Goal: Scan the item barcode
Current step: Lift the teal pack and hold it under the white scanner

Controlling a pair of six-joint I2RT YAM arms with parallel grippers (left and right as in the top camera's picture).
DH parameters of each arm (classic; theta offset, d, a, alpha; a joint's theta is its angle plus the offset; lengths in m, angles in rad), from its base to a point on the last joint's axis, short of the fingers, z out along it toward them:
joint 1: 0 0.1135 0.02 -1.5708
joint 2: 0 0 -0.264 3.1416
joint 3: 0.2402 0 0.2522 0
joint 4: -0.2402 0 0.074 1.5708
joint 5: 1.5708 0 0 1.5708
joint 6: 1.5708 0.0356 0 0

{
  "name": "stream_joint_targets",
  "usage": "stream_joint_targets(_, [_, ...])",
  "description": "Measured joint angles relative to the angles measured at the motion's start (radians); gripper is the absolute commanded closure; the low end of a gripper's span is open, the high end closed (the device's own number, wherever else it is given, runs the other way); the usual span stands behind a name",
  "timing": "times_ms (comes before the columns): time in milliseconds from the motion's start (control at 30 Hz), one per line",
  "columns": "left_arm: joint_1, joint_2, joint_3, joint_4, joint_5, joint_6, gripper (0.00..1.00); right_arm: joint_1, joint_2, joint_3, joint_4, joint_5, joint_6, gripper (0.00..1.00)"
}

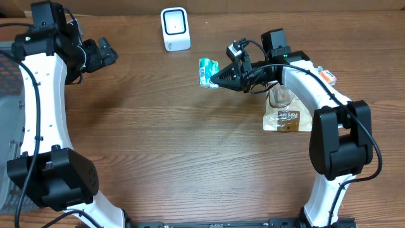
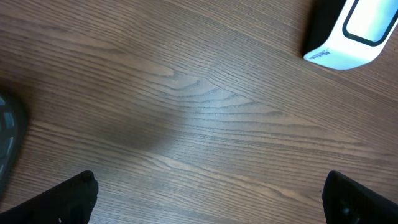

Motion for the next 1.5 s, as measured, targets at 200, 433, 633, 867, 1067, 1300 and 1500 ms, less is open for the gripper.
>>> stream_joint_targets(200, [0.000, 0.000, 0.000, 0.000, 0.000, 0.000, 0.00, 0.000, -0.064, 0.000, 0.023, -0.005, 0.063, 0.96])
stream_joint_targets(433, [0.000, 0.000, 0.000, 0.000, 0.000, 0.000, 0.00, 0.000, -0.218, 0.000, 0.157, -0.005, 0.154, 0.96])
stream_joint_targets(633, [0.000, 0.000, 0.000, 0.000, 0.000, 0.000, 0.00, 0.000, -0.242, 0.000, 0.187, -0.006, 0.186, 0.96])
stream_joint_targets(867, [0.000, 0.000, 0.000, 0.000, 0.000, 0.000, 0.00, 0.008, -0.242, 0.000, 0.209, 0.042, 0.171, 0.96])
stream_joint_targets(1067, [0.000, 0.000, 0.000, 0.000, 0.000, 0.000, 0.01, 0.089, -0.242, 0.002, 0.053, 0.355, 0.117, 0.96])
stream_joint_targets(1300, [0.000, 0.000, 0.000, -0.001, 0.000, 0.000, 0.01, 0.181, -0.204, 0.343, -0.349, 0.944, 0.042, 0.96])
stream_joint_targets(1500, [0.000, 0.000, 0.000, 0.000, 0.000, 0.000, 0.01, 0.278, 0.004, 0.930, -0.499, 1.385, -0.022, 0.96])
